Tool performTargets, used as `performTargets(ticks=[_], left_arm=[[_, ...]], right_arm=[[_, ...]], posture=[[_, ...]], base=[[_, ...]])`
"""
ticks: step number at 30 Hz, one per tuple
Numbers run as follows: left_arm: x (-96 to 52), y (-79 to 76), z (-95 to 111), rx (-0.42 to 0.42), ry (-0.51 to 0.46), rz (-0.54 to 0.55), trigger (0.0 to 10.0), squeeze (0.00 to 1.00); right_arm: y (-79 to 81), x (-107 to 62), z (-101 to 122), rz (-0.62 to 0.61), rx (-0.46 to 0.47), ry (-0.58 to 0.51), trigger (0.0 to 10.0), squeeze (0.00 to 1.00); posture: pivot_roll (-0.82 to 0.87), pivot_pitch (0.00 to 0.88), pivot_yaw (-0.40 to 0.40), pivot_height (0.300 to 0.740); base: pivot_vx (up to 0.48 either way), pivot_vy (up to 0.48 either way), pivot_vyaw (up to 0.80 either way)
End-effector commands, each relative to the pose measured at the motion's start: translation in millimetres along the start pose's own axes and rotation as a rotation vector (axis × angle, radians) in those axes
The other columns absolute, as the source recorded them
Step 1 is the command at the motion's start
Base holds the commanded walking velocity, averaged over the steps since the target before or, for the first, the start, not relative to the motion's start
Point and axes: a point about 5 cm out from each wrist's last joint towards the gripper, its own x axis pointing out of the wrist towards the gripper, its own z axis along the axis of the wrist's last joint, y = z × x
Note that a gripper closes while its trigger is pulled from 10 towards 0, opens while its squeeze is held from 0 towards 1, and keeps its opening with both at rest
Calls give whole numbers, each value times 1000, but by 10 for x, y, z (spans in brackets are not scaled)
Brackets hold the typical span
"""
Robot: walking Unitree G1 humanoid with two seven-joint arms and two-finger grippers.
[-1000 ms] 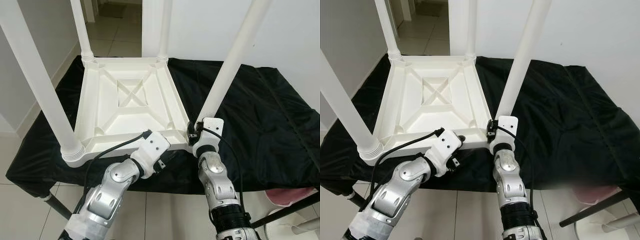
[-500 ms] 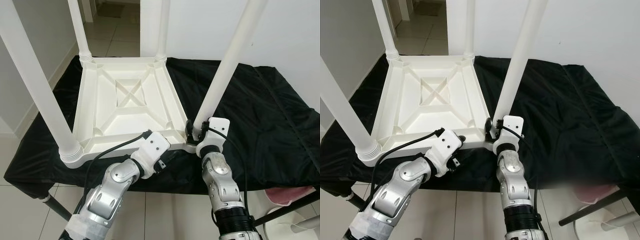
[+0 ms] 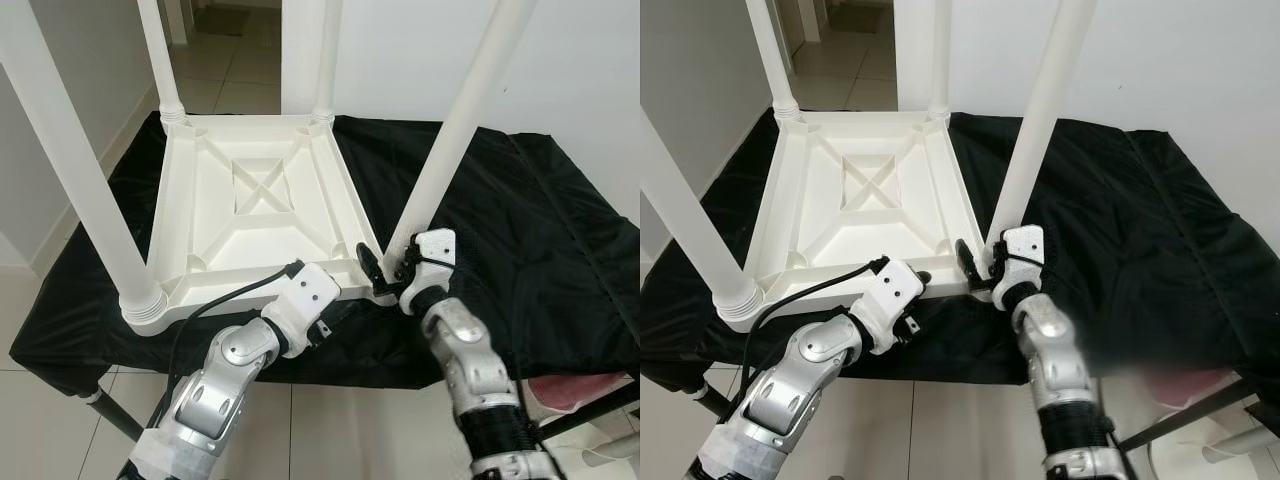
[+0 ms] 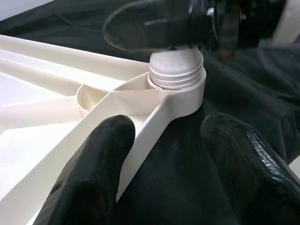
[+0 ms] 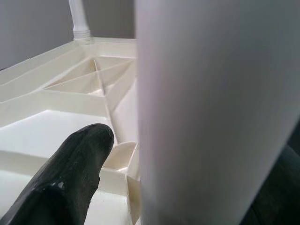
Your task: Building children table
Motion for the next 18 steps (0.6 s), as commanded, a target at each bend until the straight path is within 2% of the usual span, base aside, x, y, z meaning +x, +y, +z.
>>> performTargets(ticks=[1, 2, 7, 8, 9, 10, 12, 13, 14, 15, 18], left_arm=[[-3, -26, -17, 5, 6, -1, 10000, 0], [-7, -26, -18, 5, 7, -1, 10000, 0], [-12, -22, -21, 7, 9, -1, 10000, 0], [-14, -18, -21, 8, 9, 0, 10000, 0], [-14, -18, -21, 8, 9, 0, 10000, 0], [-14, -13, -20, 9, 10, 0, 10000, 0], [-13, -11, -19, 10, 10, 0, 10000, 0], [-13, -10, -18, 11, 10, -1, 10000, 0], [-13, -10, -18, 11, 10, -1, 10000, 0], [-14, -6, -17, 11, 10, -1, 10000, 0], [-16, -2, -15, 12, 10, -1, 10000, 0]], right_arm=[[-8, -6, -37, 53, -5, 16, 10000, 0], [-34, -11, -47, 114, -28, 33, 10000, 0], [-87, -24, -69, 188, -75, 58, 10000, 0], [-110, -32, -88, 209, -83, 72, 7412, 0], [-110, -32, -88, 209, -83, 72, 7412, 0], [-151, -46, -130, 231, -88, 99, 2157, 0], [-166, -53, -152, 231, -89, 110, 1882, 0], [-175, -57, -167, 229, -87, 115, 667, 0], [-175, -57, -167, 229, -87, 115, 667, 0], [-181, -74, -193, 231, -79, 121, 0, 0], [-189, -94, -224, 228, -67, 126, 0, 0]], posture=[[19, 23, -52, 740], [20, 22, -51, 740], [24, 22, -50, 740], [24, 21, -49, 740], [24, 21, -49, 740], [23, 22, -46, 740], [23, 22, -46, 740], [24, 22, -46, 740], [24, 22, -46, 740], [23, 22, -43, 740], [23, 24, -40, 740]], base=[[0, 0, 0], [0, 0, 0], [0, 0, 0], [0, 0, 0], [0, 0, 0], [0, 0, 0], [0, 0, 0], [0, 0, 0], [0, 0, 0], [0, 0, 0], [0, 0, 0]])
